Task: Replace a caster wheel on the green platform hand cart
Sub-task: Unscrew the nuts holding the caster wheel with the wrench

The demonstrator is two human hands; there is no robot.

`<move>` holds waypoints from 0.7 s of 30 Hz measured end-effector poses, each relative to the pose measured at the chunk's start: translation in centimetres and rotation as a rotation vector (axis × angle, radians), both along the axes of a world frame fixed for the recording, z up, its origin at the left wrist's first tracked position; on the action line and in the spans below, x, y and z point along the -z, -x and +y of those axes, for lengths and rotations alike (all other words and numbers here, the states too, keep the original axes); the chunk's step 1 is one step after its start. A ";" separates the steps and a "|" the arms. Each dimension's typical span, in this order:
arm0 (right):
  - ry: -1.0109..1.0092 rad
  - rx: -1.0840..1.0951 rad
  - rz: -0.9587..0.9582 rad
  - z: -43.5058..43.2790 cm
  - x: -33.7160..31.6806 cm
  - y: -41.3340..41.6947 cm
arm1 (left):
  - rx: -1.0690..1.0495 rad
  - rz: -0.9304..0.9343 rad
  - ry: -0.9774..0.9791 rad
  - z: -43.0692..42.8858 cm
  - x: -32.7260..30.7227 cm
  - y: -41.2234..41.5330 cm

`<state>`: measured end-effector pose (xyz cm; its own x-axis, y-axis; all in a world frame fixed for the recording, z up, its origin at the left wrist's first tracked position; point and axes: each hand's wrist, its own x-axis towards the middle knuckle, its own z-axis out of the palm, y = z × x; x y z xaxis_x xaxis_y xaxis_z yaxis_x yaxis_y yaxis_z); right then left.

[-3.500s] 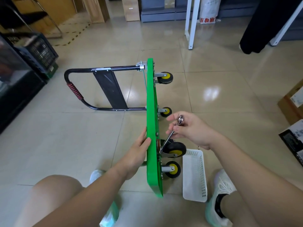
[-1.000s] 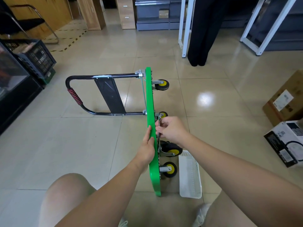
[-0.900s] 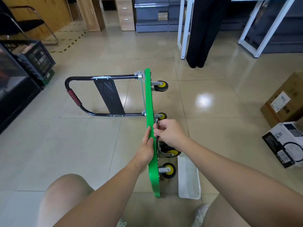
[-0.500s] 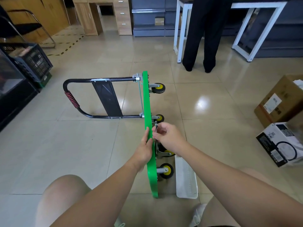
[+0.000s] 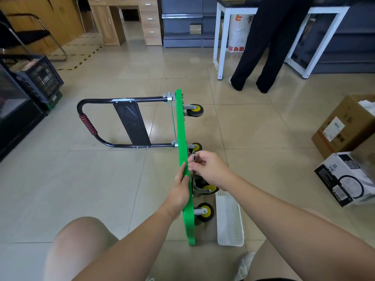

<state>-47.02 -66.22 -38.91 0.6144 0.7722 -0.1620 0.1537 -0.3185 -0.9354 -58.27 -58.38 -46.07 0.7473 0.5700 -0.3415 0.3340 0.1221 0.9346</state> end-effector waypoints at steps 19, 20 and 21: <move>-0.047 0.115 -0.030 -1.0 1.0 1.1 | -0.059 -0.049 -0.042 -0.7 1.4 -0.2; -0.052 0.120 -0.031 -1.1 1.2 1.1 | -0.061 -0.049 -0.043 -0.8 1.2 -0.2; -0.056 0.125 -0.037 -1.1 1.3 1.2 | -0.065 -0.045 -0.041 -0.8 1.1 -0.3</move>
<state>-48.20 -67.36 -40.18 0.7114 0.6961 -0.0965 0.1504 -0.2849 -0.9467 -58.02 -59.18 -47.12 0.7221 0.6308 -0.2840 0.2845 0.1034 0.9531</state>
